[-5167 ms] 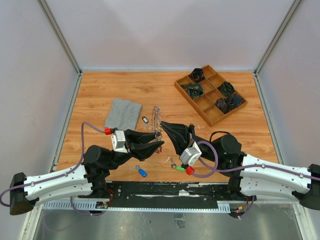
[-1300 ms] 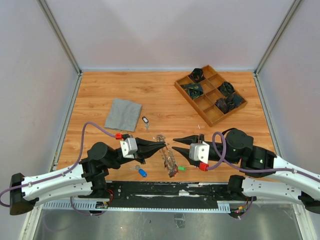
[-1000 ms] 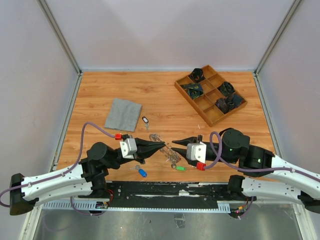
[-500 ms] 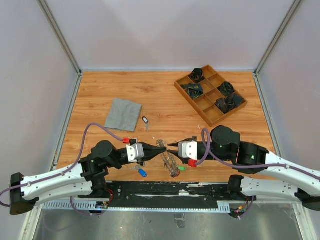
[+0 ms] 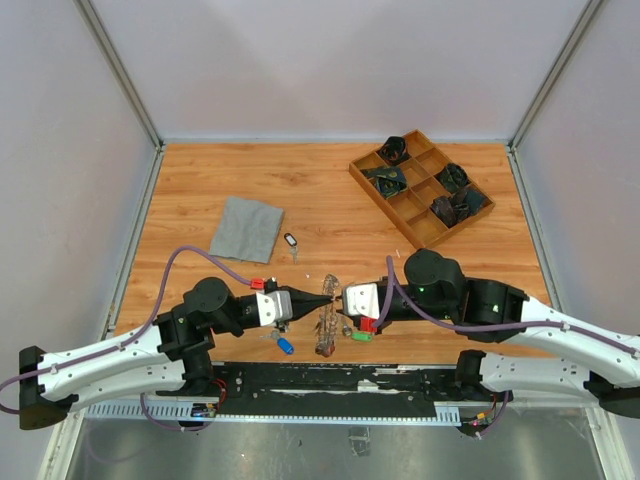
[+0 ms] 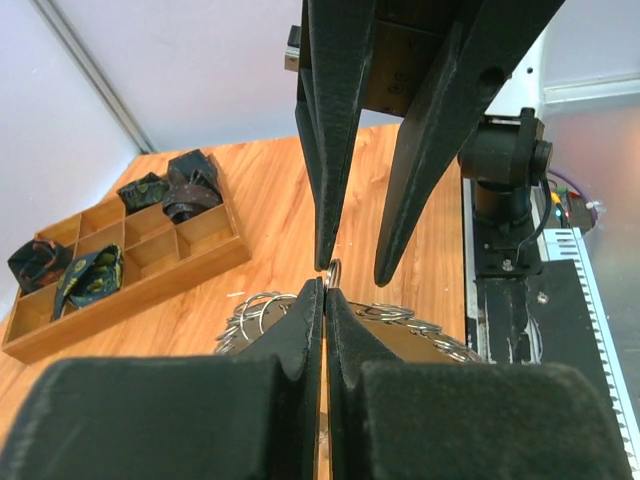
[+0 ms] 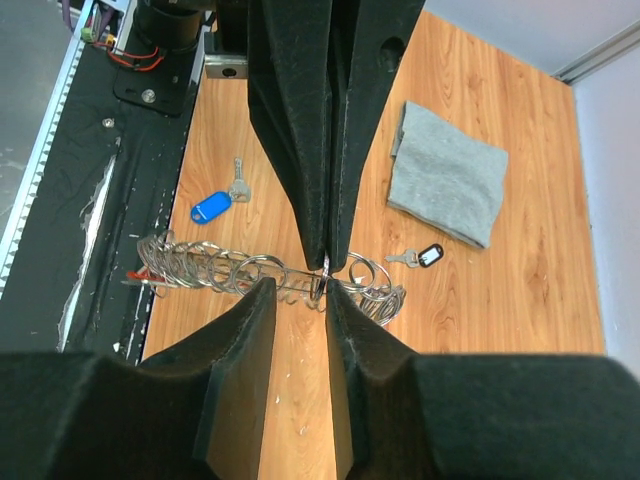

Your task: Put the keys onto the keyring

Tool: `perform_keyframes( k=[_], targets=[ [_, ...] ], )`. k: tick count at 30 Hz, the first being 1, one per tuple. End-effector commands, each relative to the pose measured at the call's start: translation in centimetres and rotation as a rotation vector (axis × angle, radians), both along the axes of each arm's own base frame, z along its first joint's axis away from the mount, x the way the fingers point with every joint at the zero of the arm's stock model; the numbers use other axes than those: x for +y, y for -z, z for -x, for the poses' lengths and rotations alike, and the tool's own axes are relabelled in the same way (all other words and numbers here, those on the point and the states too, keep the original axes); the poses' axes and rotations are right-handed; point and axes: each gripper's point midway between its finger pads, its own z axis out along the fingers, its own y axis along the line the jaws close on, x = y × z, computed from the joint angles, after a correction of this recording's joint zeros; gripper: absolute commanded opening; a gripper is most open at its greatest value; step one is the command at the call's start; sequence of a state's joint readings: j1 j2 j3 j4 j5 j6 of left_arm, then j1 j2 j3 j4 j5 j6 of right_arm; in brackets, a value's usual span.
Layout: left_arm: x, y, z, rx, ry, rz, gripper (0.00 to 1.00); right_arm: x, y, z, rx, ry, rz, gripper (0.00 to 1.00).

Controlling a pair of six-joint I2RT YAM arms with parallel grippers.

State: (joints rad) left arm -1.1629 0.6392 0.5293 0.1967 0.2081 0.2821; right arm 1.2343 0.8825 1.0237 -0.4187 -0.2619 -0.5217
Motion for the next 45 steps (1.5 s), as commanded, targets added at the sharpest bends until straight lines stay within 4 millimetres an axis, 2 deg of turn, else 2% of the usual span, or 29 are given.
perform_keyframes(
  k=[1, 11, 19, 25, 30, 34, 39, 45],
  targets=[
    [0.1, -3.3, 0.4, -0.058, 0.02, 0.059, 0.0, 0.1, -0.9, 0.1, 0.002, 0.003, 0.0, 0.27],
    [-0.1, -3.0, 0.4, -0.074, 0.028, 0.01, 0.01, 0.9, -0.6, -0.6, 0.002, 0.031, 0.012, 0.2],
    [0.0, -3.3, 0.4, -0.09, 0.029, 0.003, 0.01, 0.9, -0.1, -1.2, 0.002, 0.06, 0.036, 0.01],
    [0.1, -4.2, 0.4, -0.104, 0.026, 0.027, 0.01, 0.8, -0.5, -1.4, -0.022, 0.069, -0.001, 0.01],
    [0.7, -6.0, 0.9, -0.105, 0.033, 0.107, 0.22, 1.1, -2.9, -1.0, -0.054, 0.047, -0.148, 0.0],
    [1.6, -7.4, 1.7, -0.102, 0.05, 0.194, 0.33, 1.1, -4.5, -0.8, -0.072, 0.037, -0.242, 0.0],
    [2.7, -8.7, 2.4, -0.084, 0.061, 0.286, 0.35, 1.0, -6.3, -0.1, -0.072, 0.014, -0.358, 0.0],
    [2.7, -8.6, 2.9, -0.071, 0.088, 0.285, 0.29, 0.8, -9.0, 0.6, -0.041, 0.002, -0.522, 0.0]
  ],
)
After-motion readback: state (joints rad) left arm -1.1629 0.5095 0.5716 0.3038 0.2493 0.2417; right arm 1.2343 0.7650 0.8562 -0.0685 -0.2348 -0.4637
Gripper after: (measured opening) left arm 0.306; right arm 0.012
